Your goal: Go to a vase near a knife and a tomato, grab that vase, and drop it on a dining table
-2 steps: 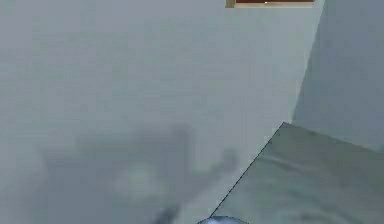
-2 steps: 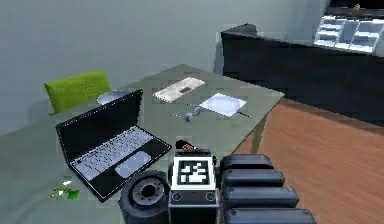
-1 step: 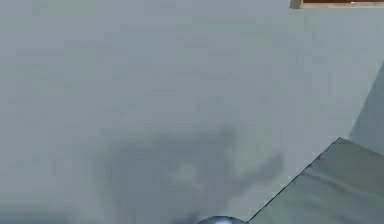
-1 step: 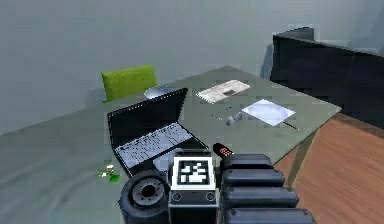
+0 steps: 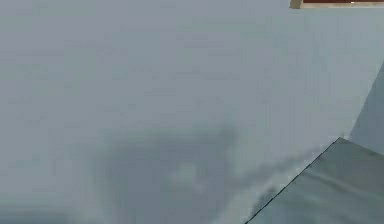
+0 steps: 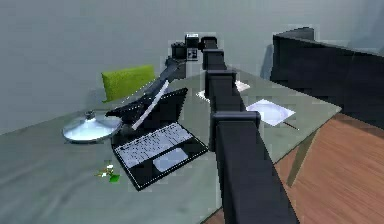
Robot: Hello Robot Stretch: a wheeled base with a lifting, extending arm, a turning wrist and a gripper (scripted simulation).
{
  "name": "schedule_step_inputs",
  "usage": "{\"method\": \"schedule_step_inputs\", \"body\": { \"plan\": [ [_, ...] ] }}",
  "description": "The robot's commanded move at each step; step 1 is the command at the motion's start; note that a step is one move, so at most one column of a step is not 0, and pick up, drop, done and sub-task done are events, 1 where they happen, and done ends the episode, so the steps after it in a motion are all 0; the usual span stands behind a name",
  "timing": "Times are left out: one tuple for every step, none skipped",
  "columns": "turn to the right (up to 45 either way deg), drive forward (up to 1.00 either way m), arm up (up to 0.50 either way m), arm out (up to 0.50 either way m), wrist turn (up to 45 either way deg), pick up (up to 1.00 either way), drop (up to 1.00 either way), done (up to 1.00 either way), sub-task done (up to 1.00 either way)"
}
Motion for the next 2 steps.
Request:
{"method": "schedule_step_inputs", "body": {
  "plan": [
    [0.0, 0.0, 0.0, 0.0, 45.0, 0.0, 0.0, 0.0, 0.0],
    [0.0, 0.0, 0.0, 0.0, 45.0, 0.0, 0.0, 0.0, 0.0]
  ]
}}
